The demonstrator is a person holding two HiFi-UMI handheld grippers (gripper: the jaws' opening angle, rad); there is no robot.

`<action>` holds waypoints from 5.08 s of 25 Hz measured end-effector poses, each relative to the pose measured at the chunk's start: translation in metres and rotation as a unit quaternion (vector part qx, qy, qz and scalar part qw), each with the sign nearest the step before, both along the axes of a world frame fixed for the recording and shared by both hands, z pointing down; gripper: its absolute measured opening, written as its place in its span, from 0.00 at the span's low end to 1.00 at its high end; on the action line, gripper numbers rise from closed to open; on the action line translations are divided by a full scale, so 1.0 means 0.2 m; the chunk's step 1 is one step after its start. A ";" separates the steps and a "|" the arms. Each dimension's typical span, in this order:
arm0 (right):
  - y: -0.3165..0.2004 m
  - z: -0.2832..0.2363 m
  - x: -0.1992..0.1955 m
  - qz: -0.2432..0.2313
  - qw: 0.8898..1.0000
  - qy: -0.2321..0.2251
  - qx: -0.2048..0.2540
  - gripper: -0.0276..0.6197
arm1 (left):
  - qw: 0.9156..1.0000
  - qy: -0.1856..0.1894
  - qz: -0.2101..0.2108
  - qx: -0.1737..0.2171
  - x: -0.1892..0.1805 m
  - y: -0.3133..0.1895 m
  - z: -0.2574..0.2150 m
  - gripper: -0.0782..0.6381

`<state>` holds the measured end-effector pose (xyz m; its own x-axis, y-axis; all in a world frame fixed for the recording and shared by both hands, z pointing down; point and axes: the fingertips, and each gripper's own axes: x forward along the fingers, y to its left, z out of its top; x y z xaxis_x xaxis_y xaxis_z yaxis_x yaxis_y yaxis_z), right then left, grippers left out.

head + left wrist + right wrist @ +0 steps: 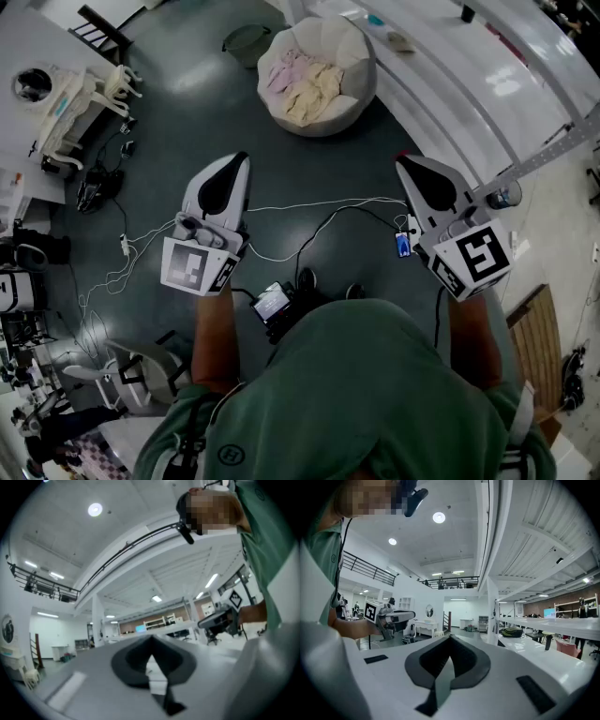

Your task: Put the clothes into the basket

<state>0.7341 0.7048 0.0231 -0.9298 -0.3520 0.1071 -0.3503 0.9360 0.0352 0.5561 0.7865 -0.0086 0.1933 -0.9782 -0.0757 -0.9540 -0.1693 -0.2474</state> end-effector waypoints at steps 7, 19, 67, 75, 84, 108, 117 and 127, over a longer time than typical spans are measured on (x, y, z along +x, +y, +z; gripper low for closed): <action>-0.02 -0.03 0.05 0.000 1.000 -0.002 0.007 0.05 | 1.000 -0.005 -0.004 0.002 0.06 -0.01 -0.03 0.11; -0.13 0.05 -0.02 0.001 1.000 -0.022 -0.016 0.05 | 1.000 -0.012 -0.017 -0.007 0.00 -0.09 0.03 0.11; -1.99 0.54 -2.08 0.065 0.997 0.012 -0.049 0.05 | 0.997 0.038 0.058 -0.044 -2.04 -1.95 0.48 0.11; -2.27 0.59 -2.40 0.081 0.995 0.021 -0.051 0.05 | 0.994 0.051 0.091 -0.043 -2.29 -2.35 0.53 0.11; -2.60 0.78 -2.76 0.207 0.976 0.043 -0.059 0.05 | 0.967 0.067 0.236 -0.066 -2.60 -2.90 0.73 0.11; -3.14 2.03 -2.63 0.304 0.923 0.073 -0.226 0.40 | 0.902 0.073 0.337 -0.259 -2.23 -3.80 2.03 0.26; -3.23 3.11 -2.69 0.311 0.892 0.131 -0.301 0.49 | 0.881 0.069 0.299 -0.361 -2.22 -3.94 3.18 0.45; -3.13 4.44 -2.71 0.316 0.833 0.200 -0.408 0.50 | 0.843 0.039 0.301 -0.444 -2.22 -3.95 4.39 0.45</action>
